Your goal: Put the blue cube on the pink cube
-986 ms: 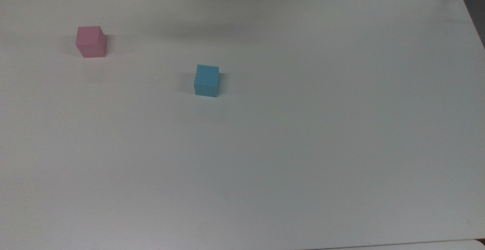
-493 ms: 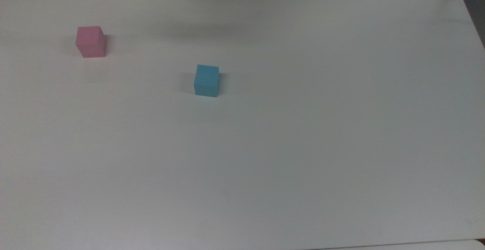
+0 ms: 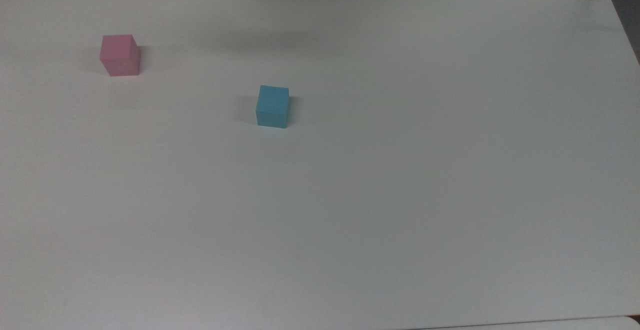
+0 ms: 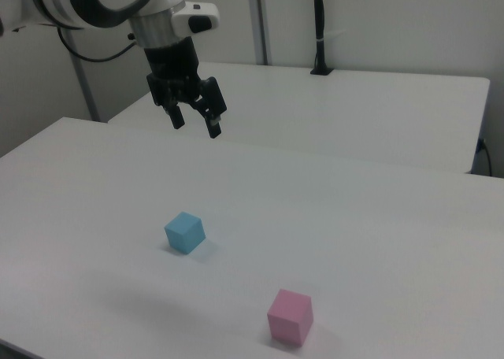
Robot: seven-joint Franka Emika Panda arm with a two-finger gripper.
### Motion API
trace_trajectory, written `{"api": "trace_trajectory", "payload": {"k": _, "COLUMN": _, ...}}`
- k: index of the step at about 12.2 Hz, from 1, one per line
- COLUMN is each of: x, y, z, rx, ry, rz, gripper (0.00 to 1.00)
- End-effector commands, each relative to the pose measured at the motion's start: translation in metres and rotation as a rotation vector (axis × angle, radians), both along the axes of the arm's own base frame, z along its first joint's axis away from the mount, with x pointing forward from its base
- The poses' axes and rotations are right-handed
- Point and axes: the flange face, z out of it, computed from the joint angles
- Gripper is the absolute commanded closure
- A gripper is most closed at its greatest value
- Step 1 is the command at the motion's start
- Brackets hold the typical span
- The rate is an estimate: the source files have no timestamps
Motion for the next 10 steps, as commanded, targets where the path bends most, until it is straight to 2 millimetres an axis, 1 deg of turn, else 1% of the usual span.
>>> {"api": "trace_trajectory", "payload": {"k": 1, "x": -0.001, "y": 0.001, "z": 0.003, "rx": 0.006, "ry": 0.016, "rz": 0.015, "gripper": 0.00}}
{"api": "trace_trajectory", "payload": {"k": 3, "x": -0.004, "y": -0.001, "z": -0.001, "rx": -0.001, "ry": 0.053, "rz": 0.075, "gripper": 0.00}}
{"api": "trace_trajectory", "payload": {"k": 5, "x": -0.008, "y": -0.003, "z": -0.004, "rx": -0.004, "ry": 0.101, "rz": 0.208, "gripper": 0.00}}
{"api": "trace_trajectory", "payload": {"k": 7, "x": -0.007, "y": 0.001, "z": -0.008, "rx": -0.002, "ry": 0.115, "rz": 0.245, "gripper": 0.00}}
{"api": "trace_trajectory", "payload": {"k": 8, "x": -0.004, "y": 0.008, "z": -0.024, "rx": 0.000, "ry": 0.138, "rz": 0.256, "gripper": 0.00}}
{"api": "trace_trajectory", "payload": {"k": 9, "x": 0.001, "y": 0.012, "z": -0.038, "rx": 0.005, "ry": 0.125, "rz": 0.258, "gripper": 0.00}}
{"api": "trace_trajectory", "payload": {"k": 10, "x": 0.008, "y": 0.021, "z": -0.068, "rx": 0.022, "ry": 0.135, "rz": 0.247, "gripper": 0.00}}
